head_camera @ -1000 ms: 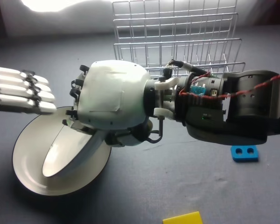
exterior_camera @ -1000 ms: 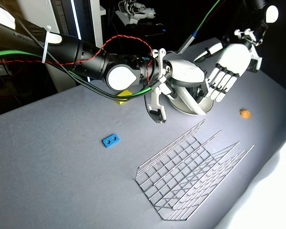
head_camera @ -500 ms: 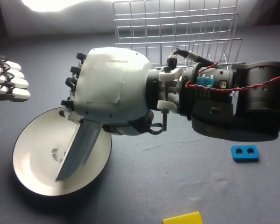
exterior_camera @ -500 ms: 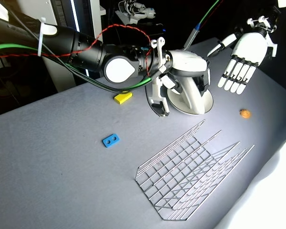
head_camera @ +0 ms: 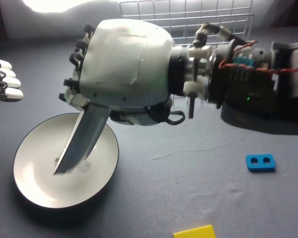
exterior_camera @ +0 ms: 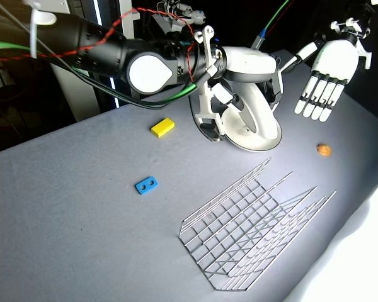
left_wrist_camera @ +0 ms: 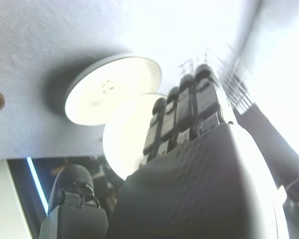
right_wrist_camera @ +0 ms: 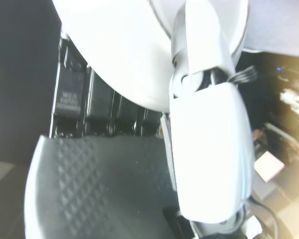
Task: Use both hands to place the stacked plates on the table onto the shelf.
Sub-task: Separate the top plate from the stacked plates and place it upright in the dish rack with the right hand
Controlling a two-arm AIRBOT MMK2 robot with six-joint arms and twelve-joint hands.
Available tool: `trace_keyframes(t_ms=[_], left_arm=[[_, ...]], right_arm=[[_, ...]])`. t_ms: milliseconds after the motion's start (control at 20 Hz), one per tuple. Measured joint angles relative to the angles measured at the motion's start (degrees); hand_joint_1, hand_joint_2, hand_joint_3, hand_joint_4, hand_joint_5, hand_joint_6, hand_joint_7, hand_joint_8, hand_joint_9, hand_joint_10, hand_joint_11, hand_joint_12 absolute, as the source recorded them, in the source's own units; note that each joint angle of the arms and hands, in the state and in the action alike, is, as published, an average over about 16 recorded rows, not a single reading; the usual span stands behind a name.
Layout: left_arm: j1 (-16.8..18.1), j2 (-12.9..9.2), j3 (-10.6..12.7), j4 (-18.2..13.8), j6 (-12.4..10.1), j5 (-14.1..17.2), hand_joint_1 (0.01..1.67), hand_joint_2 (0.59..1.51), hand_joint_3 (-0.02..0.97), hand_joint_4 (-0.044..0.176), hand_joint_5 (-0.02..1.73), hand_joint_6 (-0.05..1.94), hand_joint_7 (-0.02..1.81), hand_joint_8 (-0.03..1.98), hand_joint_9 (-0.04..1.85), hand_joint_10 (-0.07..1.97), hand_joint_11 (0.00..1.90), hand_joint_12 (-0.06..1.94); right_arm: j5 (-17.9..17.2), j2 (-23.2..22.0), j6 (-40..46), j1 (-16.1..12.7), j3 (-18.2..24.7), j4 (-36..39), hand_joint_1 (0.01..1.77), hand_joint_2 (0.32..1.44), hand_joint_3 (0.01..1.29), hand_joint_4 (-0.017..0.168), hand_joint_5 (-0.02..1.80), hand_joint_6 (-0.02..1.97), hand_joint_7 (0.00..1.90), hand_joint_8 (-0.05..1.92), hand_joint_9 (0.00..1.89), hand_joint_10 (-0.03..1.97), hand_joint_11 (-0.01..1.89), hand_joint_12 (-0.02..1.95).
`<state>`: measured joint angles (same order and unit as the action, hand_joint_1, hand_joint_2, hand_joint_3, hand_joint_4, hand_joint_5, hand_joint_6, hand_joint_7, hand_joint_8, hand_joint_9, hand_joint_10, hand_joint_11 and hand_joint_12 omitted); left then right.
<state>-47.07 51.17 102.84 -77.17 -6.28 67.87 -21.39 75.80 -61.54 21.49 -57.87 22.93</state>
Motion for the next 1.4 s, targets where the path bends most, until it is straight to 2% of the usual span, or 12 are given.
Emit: trace_keyframes(t_ms=[400,700,1050,1200,1400], left_arm=[[0.08,-0.04,0.07,-0.1,-0.01,-0.85,0.02,1.101,0.02,0.004,0.02,0.01,0.02,-0.01,0.02,0.0,0.02,0.01],[0.18,-0.03,-0.42,-1.39,-0.13,-1.06,0.02,1.109,0.019,0.005,0.02,0.01,0.02,-0.01,0.02,0.0,0.02,0.01],[-0.54,-0.02,-2.25,-4.05,-0.68,-1.11,0.02,1.112,0.019,0.005,0.02,0.01,0.02,-0.01,0.02,0.0,0.02,0.01],[-1.26,0.03,-3.19,-5.12,-0.96,-1.13,0.02,1.114,0.019,0.005,0.02,0.01,0.01,-0.01,0.02,0.0,0.02,0.01],[-2.45,0.23,-4.31,-6.01,-1.29,-1.22,0.02,1.116,0.018,0.004,0.02,0.01,0.01,-0.01,0.02,0.0,0.02,0.01]], right_arm=[[-0.62,-5.83,10.37,-3.77,2.38,5.35,1.28,0.99,0.02,0.002,0.94,0.97,1.08,0.8,1.05,0.94,0.91,0.88],[-3.07,-9.71,24.21,-6.37,2.76,12.91,1.29,0.99,0.02,0.002,0.92,1.01,1.07,0.82,1.05,0.93,0.92,0.89],[-5.61,-12.44,43.04,-9.12,1.51,21.69,1.3,0.99,0.02,0.002,0.9,1.05,1.05,0.85,1.05,0.94,0.92,0.93],[-5.26,-13.13,50.36,-10.1,0.5,23.57,1.3,0.99,0.02,0.002,0.89,1.05,1.04,0.87,1.05,0.95,0.91,0.95],[-2.77,-13.79,56.87,-11.17,-0.97,22.98,1.32,0.99,0.02,0.001,0.88,1.07,1.03,0.88,1.05,0.98,0.89,0.99]])
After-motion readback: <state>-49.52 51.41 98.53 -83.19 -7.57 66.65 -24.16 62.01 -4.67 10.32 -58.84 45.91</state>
